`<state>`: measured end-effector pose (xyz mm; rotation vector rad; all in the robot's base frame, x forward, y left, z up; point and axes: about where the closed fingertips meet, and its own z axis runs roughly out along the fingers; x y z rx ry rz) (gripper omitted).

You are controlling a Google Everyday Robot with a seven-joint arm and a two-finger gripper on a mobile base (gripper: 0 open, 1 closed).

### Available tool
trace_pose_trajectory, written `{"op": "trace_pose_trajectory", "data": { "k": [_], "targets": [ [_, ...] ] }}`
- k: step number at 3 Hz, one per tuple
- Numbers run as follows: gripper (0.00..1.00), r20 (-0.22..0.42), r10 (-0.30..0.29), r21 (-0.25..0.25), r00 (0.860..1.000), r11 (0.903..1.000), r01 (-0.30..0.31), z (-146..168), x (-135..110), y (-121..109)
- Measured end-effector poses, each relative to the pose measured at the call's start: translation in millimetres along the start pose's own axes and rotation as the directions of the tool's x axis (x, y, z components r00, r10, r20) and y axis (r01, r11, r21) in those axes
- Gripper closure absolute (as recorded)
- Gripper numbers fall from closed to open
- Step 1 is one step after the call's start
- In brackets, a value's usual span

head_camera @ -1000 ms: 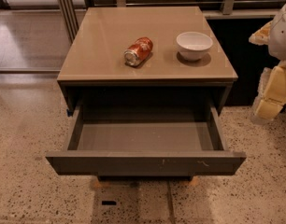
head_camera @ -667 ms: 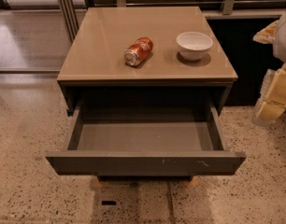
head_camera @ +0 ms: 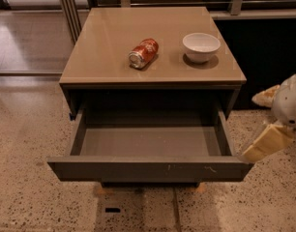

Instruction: Close top drawer

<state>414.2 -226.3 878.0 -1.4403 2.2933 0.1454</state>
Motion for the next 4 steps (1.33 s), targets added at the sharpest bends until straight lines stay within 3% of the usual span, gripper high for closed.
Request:
{"op": "trace_pose_trajectory", "data": {
  "k": [1, 3, 4],
  "targets": [
    [0.41, 0.057, 0.129, -0.012, 0.990, 0.9916, -0.128, 18.0, 29.6, 13.2],
    [0.88, 0.057, 0.127, -0.010, 0.990, 0.9919, -0.127, 17.1, 28.9, 13.4],
    [1.00, 0.062, 0.126, 0.001, 0.990, 0.9920, -0.127, 19.1, 31.0, 14.9]
  ]
}}
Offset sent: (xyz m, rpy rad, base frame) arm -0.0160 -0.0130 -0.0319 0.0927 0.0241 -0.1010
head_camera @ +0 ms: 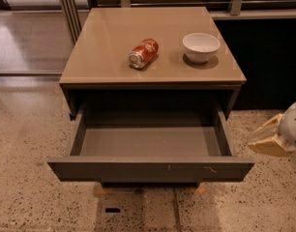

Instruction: Close top drawer

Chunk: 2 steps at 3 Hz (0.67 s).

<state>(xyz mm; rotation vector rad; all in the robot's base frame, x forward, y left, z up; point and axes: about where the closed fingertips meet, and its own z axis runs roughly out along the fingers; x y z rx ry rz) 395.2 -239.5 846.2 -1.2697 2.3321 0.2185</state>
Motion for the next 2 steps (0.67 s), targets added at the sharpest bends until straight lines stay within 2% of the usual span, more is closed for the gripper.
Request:
{"op": "trace_pose_trajectory", "data": {
  "k": [1, 2],
  "targets": [
    [1.00, 0.078, 0.071, -0.002, 0.994, 0.9975, -0.071, 38.5, 34.2, 5.1],
    [1.00, 0.160, 0.161, 0.015, 0.974, 0.9860, -0.166, 75.4, 61.5, 3.0]
  ]
}}
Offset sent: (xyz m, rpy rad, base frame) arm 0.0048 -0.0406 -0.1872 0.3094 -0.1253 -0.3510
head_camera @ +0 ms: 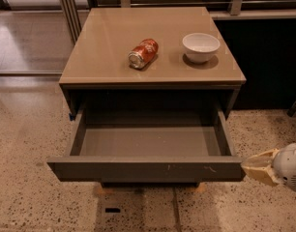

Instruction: Close top drawer

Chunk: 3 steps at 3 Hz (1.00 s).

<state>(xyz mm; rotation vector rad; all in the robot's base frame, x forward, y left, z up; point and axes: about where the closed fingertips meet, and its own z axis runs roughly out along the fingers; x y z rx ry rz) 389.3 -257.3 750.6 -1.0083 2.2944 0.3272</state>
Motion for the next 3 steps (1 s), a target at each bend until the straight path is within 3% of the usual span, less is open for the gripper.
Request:
{"op": "trace_pose_trajectory", "data": {
  "k": [1, 2, 3],
  "targets": [
    [1.00, 0.055, 0.092, 0.022, 0.994, 0.9954, -0.093, 40.2, 30.4, -11.9],
    [1.00, 0.072, 0.155, 0.003, 0.985, 0.9878, -0.156, 75.5, 50.6, -22.1],
    [1.00, 0.054, 0.183, -0.007, 0.982, 0.9831, -0.183, 111.8, 60.2, -36.4]
  ]
}}
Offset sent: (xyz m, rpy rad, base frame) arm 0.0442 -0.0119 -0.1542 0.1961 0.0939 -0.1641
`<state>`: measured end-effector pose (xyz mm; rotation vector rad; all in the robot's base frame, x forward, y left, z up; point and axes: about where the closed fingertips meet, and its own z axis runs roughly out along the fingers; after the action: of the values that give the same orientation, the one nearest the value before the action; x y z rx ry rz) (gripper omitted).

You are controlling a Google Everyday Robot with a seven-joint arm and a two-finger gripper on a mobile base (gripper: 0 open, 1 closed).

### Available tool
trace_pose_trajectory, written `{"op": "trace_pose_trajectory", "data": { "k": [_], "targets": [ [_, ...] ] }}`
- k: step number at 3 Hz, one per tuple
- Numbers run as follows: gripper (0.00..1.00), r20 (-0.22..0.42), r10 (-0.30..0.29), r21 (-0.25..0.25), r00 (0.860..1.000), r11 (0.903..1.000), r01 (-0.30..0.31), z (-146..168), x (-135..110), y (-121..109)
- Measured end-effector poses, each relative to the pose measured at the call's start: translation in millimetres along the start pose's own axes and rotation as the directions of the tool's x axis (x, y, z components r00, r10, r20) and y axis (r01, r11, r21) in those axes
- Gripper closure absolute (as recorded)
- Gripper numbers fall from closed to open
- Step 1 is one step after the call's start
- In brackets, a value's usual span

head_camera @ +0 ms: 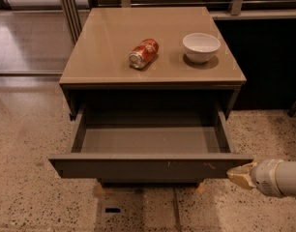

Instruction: Close top drawer

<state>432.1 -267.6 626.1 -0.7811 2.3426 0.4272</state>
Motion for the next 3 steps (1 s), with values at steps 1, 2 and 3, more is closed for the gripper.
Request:
{"op": "trace_pose_trajectory", "data": {
  "k": [1, 2, 3],
  "targets": [
    [1.00, -0.031, -0.050, 0.039, 0.998, 0.9979, 0.051, 24.8, -6.1, 1.8],
    [1.00, -0.069, -0.121, 0.150, 0.990, 0.9800, 0.130, 40.3, -16.4, -2.4],
    [1.00, -0.117, -0.176, 0.286, 0.977, 0.9366, 0.203, 30.7, -17.9, -17.7]
  ]
}}
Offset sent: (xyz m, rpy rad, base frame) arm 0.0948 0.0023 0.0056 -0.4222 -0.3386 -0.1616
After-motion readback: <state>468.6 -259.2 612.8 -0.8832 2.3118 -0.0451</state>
